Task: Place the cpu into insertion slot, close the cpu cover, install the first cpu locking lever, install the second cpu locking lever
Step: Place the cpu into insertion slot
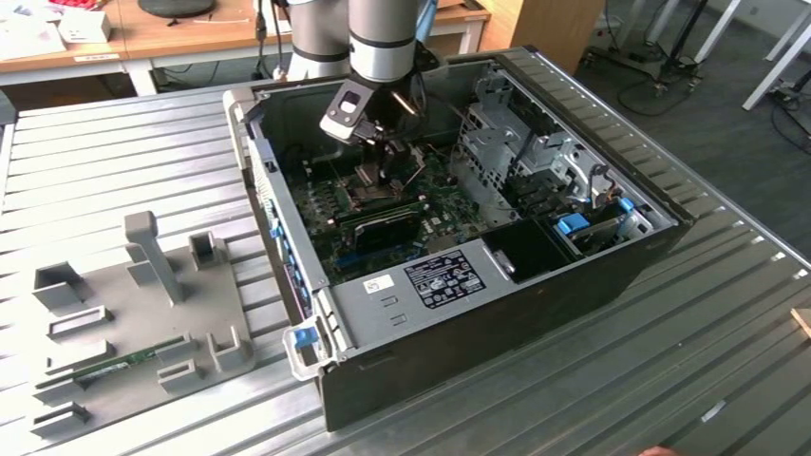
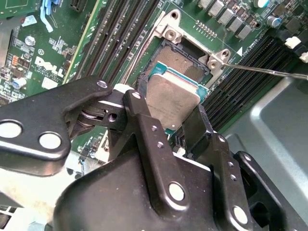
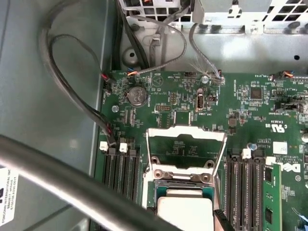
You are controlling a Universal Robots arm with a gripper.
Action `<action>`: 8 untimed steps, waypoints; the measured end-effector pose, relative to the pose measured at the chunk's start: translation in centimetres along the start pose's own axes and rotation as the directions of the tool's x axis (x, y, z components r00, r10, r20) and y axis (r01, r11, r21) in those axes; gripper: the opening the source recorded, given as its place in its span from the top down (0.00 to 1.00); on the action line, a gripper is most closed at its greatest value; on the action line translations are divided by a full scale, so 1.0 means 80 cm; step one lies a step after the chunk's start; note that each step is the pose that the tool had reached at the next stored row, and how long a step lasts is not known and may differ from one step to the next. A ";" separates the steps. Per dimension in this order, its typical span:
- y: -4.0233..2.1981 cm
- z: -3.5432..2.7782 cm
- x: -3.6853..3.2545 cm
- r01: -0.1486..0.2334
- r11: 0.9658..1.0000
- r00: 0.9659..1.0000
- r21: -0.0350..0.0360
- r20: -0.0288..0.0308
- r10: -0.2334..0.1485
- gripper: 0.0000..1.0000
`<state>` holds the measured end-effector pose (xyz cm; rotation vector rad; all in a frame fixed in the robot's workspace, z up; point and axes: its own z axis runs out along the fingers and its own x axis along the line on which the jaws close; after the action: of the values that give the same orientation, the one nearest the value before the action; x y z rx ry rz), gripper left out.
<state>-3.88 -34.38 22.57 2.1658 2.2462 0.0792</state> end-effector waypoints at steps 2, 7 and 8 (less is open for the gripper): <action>-0.0003 0.0003 0.0000 -0.001 1.000 1.000 0.000 0.000 0.001 0.46; -0.0005 0.0007 0.0001 -0.001 1.000 1.000 -0.001 0.000 0.001 0.46; -0.0007 0.0013 0.0001 -0.001 1.000 1.000 -0.003 0.000 0.001 0.46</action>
<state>-3.93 -34.37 22.47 2.1660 2.2432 0.0826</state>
